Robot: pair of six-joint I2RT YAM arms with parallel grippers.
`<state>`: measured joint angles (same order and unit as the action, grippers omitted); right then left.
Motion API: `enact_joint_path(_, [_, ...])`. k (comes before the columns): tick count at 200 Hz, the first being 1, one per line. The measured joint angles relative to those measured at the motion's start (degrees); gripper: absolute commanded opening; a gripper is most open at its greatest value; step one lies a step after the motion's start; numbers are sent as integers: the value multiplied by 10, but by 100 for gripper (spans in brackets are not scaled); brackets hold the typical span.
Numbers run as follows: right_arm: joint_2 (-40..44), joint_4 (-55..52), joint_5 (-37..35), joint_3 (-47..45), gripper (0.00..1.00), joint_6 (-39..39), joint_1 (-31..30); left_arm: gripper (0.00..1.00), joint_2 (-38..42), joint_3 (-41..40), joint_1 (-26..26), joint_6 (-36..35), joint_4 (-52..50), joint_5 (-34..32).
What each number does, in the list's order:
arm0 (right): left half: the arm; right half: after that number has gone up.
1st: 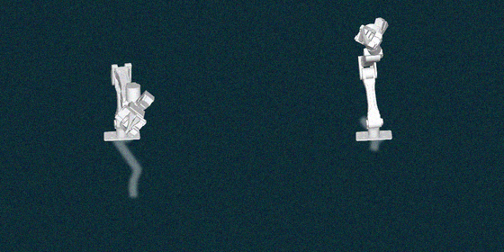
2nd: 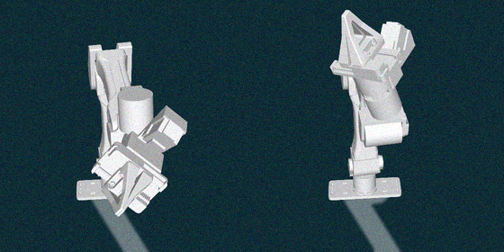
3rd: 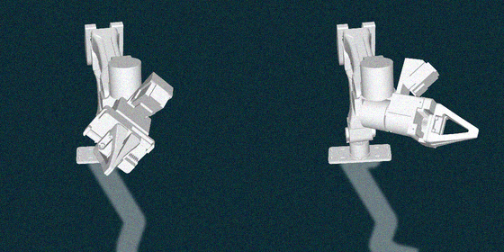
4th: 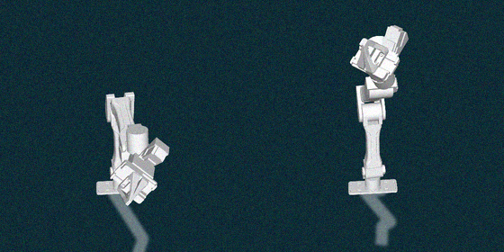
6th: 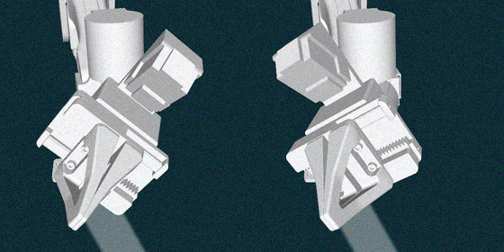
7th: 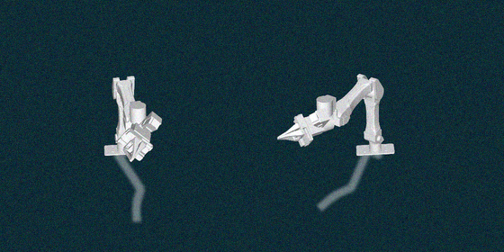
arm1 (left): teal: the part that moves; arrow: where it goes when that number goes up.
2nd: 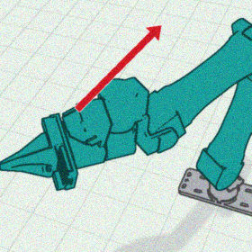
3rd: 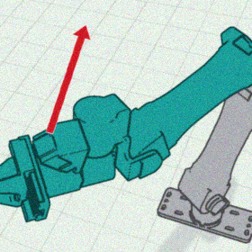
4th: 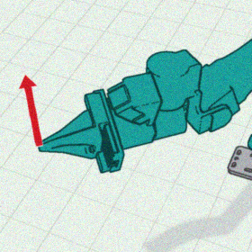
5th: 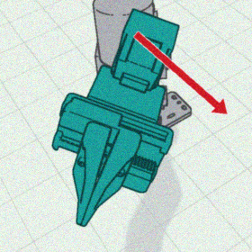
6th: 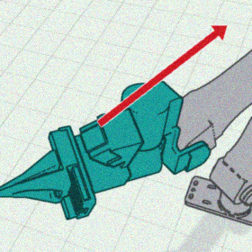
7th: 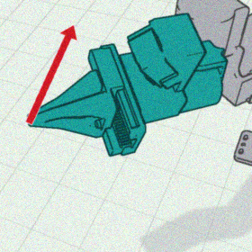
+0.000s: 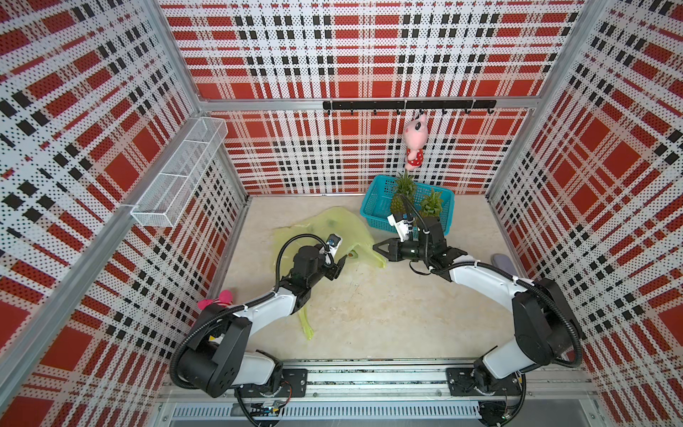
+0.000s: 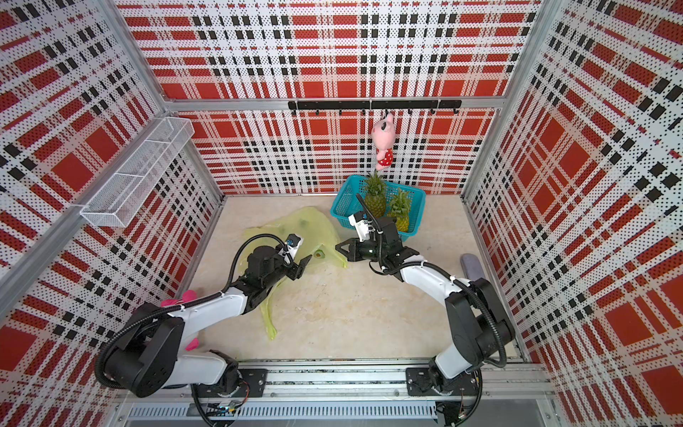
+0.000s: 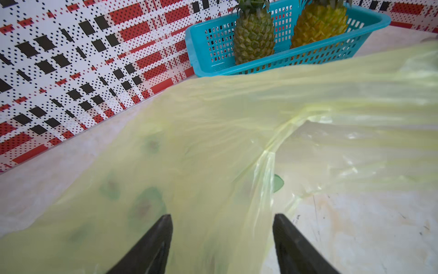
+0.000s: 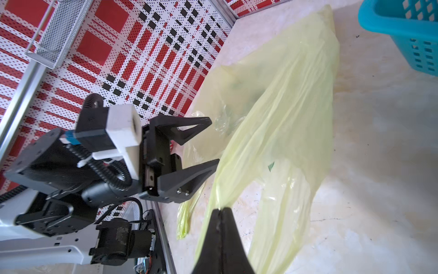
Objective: Place the pineapple into a plastic bag & tie a knot
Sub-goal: Pick up the plastic bag at the center of the board, then pick up the pineapple from the basket.
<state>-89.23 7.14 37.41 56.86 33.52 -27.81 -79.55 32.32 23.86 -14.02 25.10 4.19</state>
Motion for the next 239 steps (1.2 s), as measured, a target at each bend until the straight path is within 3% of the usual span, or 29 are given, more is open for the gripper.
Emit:
enact_joint_path(23, [-1,-2,6,19,0,7,6,67,-10,0,-13,-7,3,7])
enact_joint_path(42, [-6,-4,10,37,0,10,10,51,-12,0,-19,-12,3,14])
enact_joint_path(52, [-10,-4,11,47,0,12,12,37,-12,1,-20,-13,5,14])
enact_joint_path(69, [-17,-4,14,60,0,16,15,0,-14,5,-21,-17,5,15])
enact_joint_path(73, [-18,-5,14,63,2,16,17,0,-15,7,-21,-17,5,14])
enact_joint_path(80, [-21,-11,12,71,28,13,20,0,-17,13,-21,-18,4,13])
enact_joint_path(92, [-25,-33,-5,89,62,3,30,0,-17,27,-22,-10,-3,6])
enact_joint_path(101, [-25,-50,-23,101,79,-8,42,0,-17,41,-23,-3,-11,-2])
enact_joint_path(110, [-22,-63,-48,111,86,-19,61,0,-16,59,-24,13,-24,-12])
enact_joint_path(152, [-4,-146,-222,162,94,-72,185,0,-7,168,-16,85,-147,-71])
enact_joint_path(178, [-10,-202,-323,212,97,-109,213,0,-7,232,5,115,-233,-121])
enact_joint_path(221, [-113,-273,-381,347,100,-165,214,0,-10,303,31,150,-339,-175])
enact_joint_path(239, [-161,-293,-389,381,97,-175,214,0,-13,320,34,164,-367,-185])
